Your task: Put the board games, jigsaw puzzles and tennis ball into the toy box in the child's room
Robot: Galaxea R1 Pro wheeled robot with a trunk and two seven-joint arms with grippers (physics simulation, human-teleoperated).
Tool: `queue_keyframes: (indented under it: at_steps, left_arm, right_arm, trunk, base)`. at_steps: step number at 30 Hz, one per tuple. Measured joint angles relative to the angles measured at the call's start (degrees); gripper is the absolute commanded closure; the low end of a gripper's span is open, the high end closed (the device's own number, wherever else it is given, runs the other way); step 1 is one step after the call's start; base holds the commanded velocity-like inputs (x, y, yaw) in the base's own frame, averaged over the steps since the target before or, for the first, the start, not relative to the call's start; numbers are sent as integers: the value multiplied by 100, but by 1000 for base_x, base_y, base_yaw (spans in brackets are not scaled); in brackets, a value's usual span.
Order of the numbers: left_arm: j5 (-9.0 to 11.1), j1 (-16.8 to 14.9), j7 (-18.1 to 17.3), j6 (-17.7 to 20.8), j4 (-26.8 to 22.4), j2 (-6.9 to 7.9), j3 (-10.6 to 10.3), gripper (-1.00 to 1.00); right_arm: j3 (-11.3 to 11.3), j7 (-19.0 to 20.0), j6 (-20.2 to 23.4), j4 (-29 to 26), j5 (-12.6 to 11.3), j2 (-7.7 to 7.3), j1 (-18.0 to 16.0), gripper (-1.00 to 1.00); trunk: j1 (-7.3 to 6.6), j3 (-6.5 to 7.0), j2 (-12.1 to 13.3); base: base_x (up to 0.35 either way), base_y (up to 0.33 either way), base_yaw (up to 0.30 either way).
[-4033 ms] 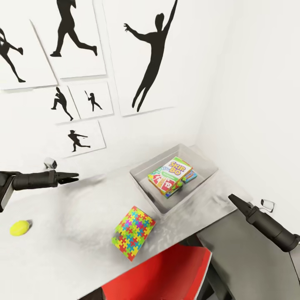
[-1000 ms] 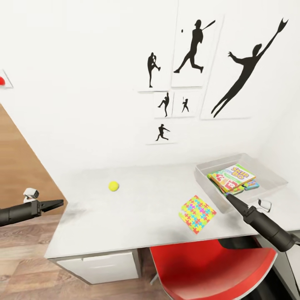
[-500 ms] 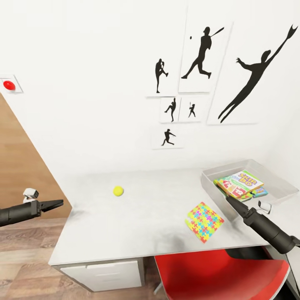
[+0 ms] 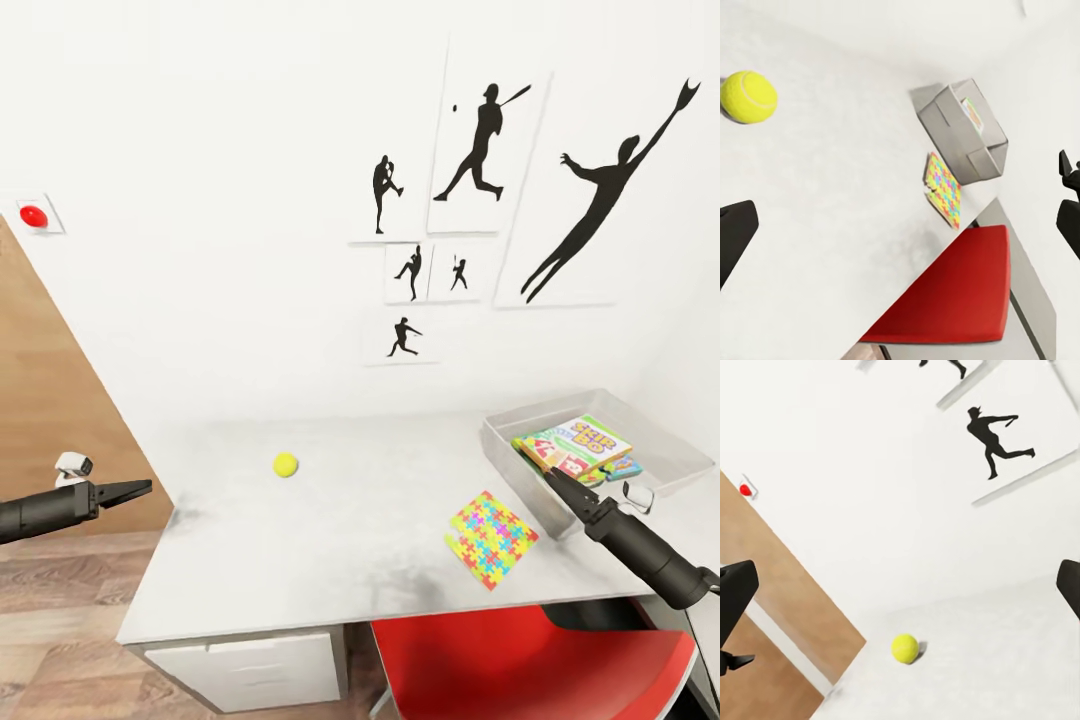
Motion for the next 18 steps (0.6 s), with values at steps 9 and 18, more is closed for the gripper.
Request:
queue_keyframes:
  at_steps: [9, 18]
  left_arm:
    - [-3, 0, 0, -1, 0, -4, 0, -100]
    - [-10, 0, -1, -1, -1, 4, 3, -100]
  right_arm:
    - [2, -2, -32, 9, 3, 0, 0, -100]
    - [2, -2, -34, 10, 7, 0, 0, -100]
  trunk:
    - [0, 86, 0]
    - [-1, 172, 0]
  base:
    - [0, 7, 0]
    - [50, 151, 0]
